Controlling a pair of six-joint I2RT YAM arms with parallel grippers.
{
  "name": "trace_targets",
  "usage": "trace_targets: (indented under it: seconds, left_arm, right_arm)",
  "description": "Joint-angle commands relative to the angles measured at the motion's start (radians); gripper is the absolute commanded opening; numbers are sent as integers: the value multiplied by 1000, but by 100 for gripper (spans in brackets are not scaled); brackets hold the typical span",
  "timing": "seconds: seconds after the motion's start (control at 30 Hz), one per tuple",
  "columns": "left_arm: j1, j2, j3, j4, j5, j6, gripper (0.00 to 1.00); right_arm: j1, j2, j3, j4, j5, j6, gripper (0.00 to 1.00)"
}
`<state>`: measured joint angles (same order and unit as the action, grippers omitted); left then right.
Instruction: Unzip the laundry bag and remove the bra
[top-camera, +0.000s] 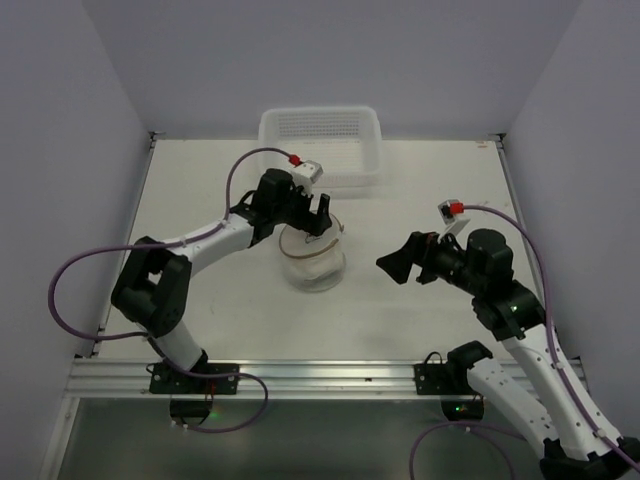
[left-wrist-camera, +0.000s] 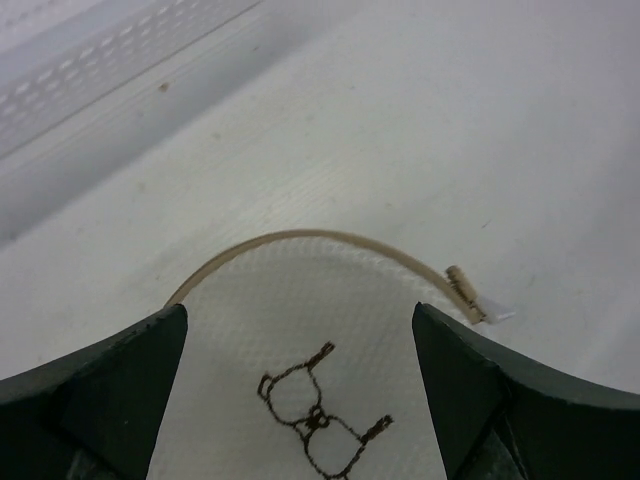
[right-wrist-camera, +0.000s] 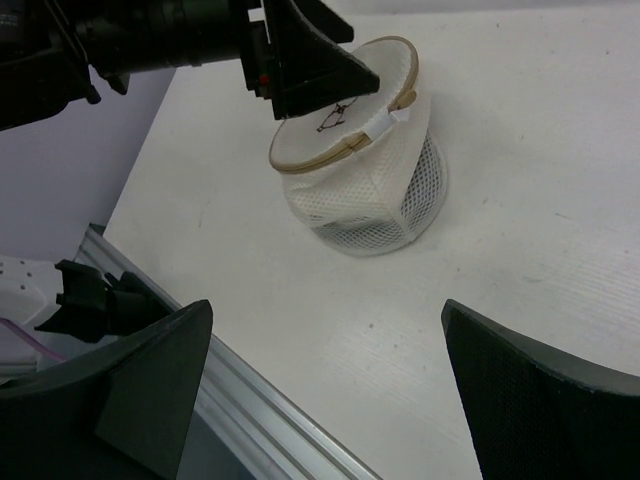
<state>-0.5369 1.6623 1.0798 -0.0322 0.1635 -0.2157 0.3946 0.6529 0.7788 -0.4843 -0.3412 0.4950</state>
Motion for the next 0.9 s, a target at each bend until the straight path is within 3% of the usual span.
trace_targets:
  seconds: [0.0,0.07,0.17,0.3,0.33,0.4,0.47,0.63,0.87]
  left_arm:
    - [-6,39,91,152,313,211,97]
    - [-14,34,101,155,334,210,99]
    - [-14,-34,111,109,233,83,100]
    - [-14,-221,75,-76,-161,-215,100]
    - [-14,-246,71,-222,-232,-346,100]
    - [-12,-321,46,-338,-319,-451,100]
    - [-14,-384,-58,-394,-320,-583,100]
    - [-24,-556,-273,-359,-289,-781,100]
    - [-61,-486,-348,-192,-200,-883,100]
  right_arm:
    - [4,1,-16,46,-44,33,99]
    - [4,10,-23,53,-47,42,99]
    - [4,27,-18,55,-15,42,99]
    - [4,109,20,59,4,31,99]
    - [4,126,39,62,11,31,99]
    - [4,163,57,85,21,31,99]
    - [4,232,105,92,33,30,99]
    - [4,437,265,73,64,45,99]
    - [16,801,448,85,62,99,92]
